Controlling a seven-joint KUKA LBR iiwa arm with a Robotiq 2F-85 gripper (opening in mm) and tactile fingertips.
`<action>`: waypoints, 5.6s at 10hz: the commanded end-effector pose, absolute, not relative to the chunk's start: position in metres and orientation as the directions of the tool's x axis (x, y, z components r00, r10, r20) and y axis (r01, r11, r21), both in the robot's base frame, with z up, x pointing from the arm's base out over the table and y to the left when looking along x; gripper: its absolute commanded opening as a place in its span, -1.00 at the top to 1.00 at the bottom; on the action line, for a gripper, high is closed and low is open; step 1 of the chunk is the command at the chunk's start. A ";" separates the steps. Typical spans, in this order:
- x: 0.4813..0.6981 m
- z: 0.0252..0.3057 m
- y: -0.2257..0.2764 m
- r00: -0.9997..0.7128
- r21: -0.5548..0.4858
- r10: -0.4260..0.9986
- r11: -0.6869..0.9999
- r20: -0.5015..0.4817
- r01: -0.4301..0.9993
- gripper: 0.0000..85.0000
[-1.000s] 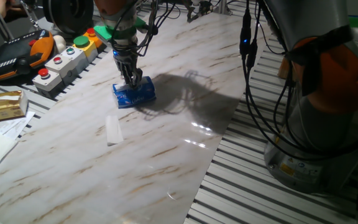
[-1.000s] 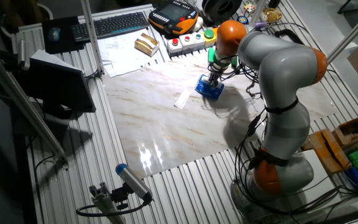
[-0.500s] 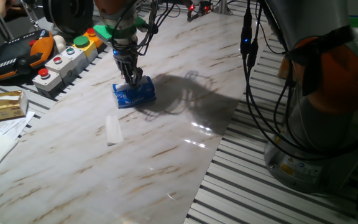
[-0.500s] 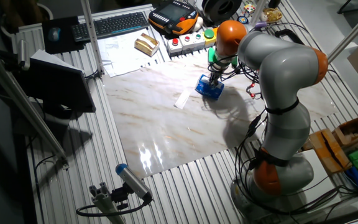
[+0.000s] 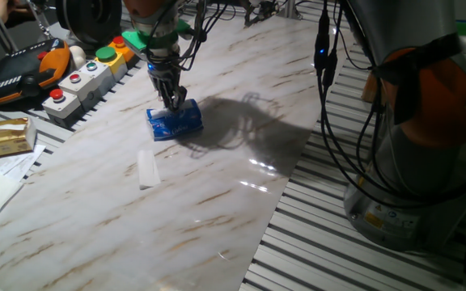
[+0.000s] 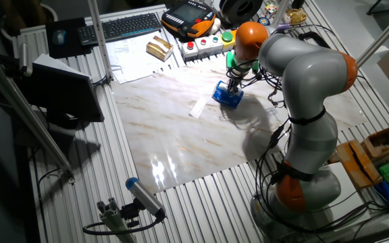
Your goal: Pull out a napkin
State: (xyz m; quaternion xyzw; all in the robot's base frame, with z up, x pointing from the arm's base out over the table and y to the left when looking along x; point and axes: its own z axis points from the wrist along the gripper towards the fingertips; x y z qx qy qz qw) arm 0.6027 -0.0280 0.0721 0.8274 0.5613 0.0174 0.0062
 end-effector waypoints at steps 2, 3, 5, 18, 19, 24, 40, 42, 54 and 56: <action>0.604 0.076 -0.028 0.376 0.039 0.926 -0.377 0.024 0.925 0.11; 0.604 0.076 -0.028 0.377 0.041 0.926 -0.378 0.025 0.925 -0.02; 0.605 0.073 -0.028 0.383 0.039 0.923 -0.384 0.035 0.922 -0.17; 0.608 0.057 -0.029 0.382 0.016 0.923 -0.383 0.050 0.924 -0.03; 0.608 0.057 -0.029 0.379 0.016 0.924 -0.380 0.050 0.925 0.00; 0.607 0.059 -0.029 0.370 0.022 0.928 -0.372 0.049 0.928 0.05; 0.600 0.068 -0.028 0.347 0.032 0.937 -0.349 0.043 0.937 0.18; 0.599 0.068 -0.029 0.340 0.031 0.939 -0.342 0.042 0.939 0.27; 0.590 0.082 -0.032 0.297 0.036 0.954 -0.298 0.045 0.954 0.80; 0.588 0.086 -0.032 0.282 0.044 0.958 -0.284 0.048 0.958 0.98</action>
